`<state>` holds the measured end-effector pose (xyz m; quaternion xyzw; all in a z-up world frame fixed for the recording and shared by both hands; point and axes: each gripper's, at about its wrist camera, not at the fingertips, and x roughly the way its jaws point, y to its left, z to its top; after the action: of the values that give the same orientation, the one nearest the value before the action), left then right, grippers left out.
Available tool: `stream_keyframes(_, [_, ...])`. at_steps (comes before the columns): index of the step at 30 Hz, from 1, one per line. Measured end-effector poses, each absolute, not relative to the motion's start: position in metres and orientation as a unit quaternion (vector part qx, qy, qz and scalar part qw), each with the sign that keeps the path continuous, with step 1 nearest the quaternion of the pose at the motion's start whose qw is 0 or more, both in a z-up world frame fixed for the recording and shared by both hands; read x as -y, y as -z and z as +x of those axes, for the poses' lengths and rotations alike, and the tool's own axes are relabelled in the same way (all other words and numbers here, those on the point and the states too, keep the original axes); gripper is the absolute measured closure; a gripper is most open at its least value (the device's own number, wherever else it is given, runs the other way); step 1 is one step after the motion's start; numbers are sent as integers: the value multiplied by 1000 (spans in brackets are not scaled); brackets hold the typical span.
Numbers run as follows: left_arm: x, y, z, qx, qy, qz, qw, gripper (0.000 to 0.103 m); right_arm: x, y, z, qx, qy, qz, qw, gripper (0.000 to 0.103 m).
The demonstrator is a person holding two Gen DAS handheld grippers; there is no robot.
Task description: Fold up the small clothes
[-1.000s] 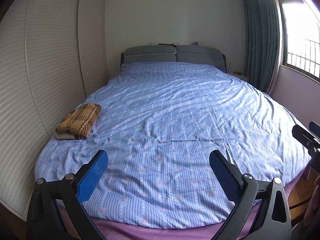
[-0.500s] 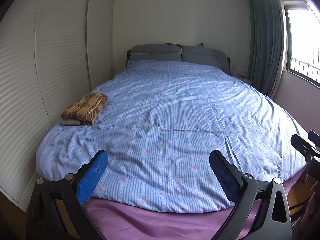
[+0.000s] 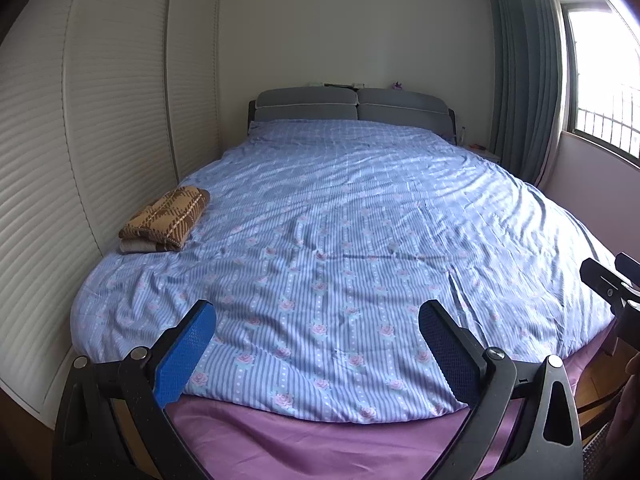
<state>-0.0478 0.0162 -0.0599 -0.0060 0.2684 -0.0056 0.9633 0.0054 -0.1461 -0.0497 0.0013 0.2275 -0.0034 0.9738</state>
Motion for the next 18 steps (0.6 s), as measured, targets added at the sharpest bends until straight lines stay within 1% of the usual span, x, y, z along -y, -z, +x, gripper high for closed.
stream_keyframes(18, [-17, 62, -47, -268, 10, -3, 963, 0, 145, 51, 5, -231, 1, 2, 973, 6])
